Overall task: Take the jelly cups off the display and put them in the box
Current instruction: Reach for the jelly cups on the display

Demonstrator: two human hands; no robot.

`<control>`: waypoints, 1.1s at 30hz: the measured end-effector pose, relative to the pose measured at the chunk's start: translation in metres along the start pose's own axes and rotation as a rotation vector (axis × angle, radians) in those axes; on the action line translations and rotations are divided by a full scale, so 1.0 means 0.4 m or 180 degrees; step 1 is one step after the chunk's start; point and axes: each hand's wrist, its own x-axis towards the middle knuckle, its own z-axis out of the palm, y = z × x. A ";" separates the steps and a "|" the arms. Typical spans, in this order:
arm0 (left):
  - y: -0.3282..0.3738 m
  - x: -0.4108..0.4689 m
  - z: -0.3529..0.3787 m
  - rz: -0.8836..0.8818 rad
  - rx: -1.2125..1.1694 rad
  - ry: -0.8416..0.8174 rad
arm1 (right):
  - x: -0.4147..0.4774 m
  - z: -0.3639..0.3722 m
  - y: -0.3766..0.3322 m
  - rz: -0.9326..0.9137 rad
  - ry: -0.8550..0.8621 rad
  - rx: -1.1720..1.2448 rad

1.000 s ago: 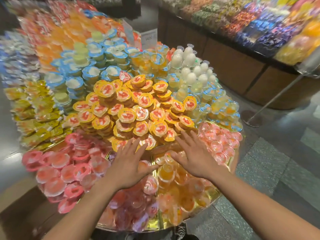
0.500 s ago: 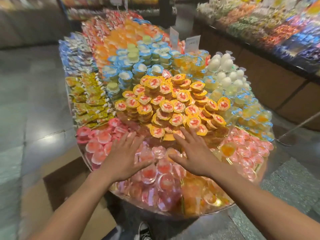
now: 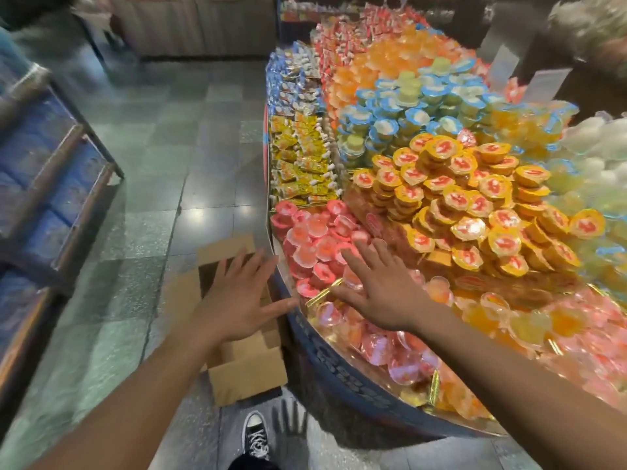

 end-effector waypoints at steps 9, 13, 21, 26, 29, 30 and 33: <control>-0.368 -0.017 -0.050 -0.0226 -0.0026 0.0084 | 0.243 0.032 -0.309 -0.0266 0.0006 -0.0100; -0.562 0.026 -0.078 -0.0073 0.0056 0.0004 | 0.368 0.063 -0.447 -0.0153 -0.0012 -0.0001; -0.818 0.161 -0.090 0.0220 0.0161 -0.0329 | 0.548 0.114 -0.617 0.0008 -0.0036 0.0061; -0.906 0.272 -0.008 0.0315 0.0170 -0.0457 | 0.675 0.204 -0.604 0.0202 -0.0312 0.0171; -0.967 0.359 0.065 0.0232 0.0119 -0.0540 | 0.768 0.281 -0.581 0.0220 -0.0420 0.0262; -0.980 0.379 0.082 0.0222 0.0133 -0.0548 | 0.786 0.301 -0.576 0.0212 -0.0417 0.0295; -1.035 0.455 0.165 0.0149 0.0114 -0.0518 | 0.870 0.397 -0.562 0.0166 -0.0510 0.0324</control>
